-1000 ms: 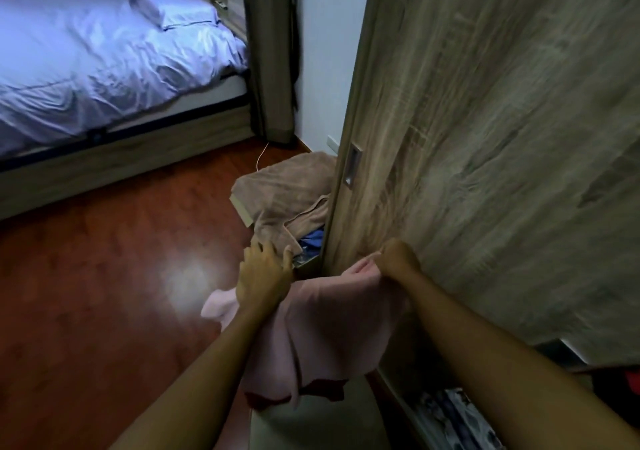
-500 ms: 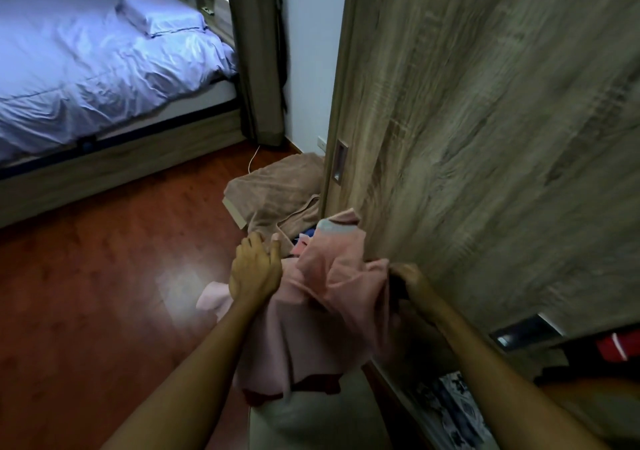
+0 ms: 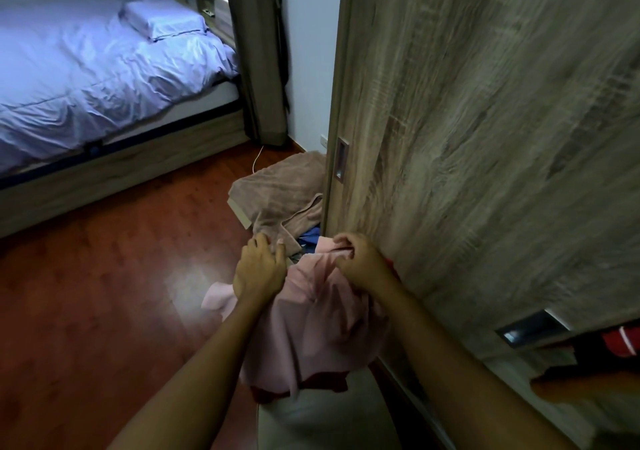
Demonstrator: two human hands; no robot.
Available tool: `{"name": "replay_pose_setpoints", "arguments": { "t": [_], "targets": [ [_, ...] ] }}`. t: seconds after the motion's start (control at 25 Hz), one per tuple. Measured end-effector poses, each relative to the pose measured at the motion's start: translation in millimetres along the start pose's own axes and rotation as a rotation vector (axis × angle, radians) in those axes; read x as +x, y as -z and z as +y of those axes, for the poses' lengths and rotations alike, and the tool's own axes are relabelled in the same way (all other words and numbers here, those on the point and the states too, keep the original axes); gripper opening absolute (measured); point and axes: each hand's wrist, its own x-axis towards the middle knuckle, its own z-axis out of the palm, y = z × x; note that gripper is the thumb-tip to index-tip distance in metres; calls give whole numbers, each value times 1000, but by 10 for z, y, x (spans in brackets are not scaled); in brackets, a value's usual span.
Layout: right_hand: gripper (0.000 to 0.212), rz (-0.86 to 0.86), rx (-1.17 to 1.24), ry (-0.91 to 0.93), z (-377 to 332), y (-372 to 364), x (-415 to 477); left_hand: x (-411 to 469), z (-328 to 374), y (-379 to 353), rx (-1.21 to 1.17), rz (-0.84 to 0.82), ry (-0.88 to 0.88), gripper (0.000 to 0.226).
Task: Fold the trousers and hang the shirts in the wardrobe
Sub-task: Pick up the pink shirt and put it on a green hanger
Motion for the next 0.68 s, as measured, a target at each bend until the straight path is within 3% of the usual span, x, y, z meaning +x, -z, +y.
{"name": "replay_pose_setpoints", "arguments": {
  "t": [0.12,0.2,0.24,0.4,0.48,0.56,0.68],
  "targets": [
    [63,-240,-349,220,-92,-139,184,5,-1,3,-9,11,-10,28],
    [54,-399,-532,269,-90,-239,215,0,-3,10,-26,18,-11,26],
    [41,-391,-514,289,-103,-242,196,-9,3,7,-32,17,-14,26],
    [25,83,-214,400,-90,8,-39,-13,-13,13,-53,18,-4,26],
    [17,162,-104,460,-2,174,-341,-11,-9,13,-49,6,2,28],
    [4,60,16,277,144,181,-663,-13,2,13,-40,4,-5,30],
    [23,64,-20,-83,339,-61,-813,-8,-4,10,-26,-7,-6,33]
  ]
}}
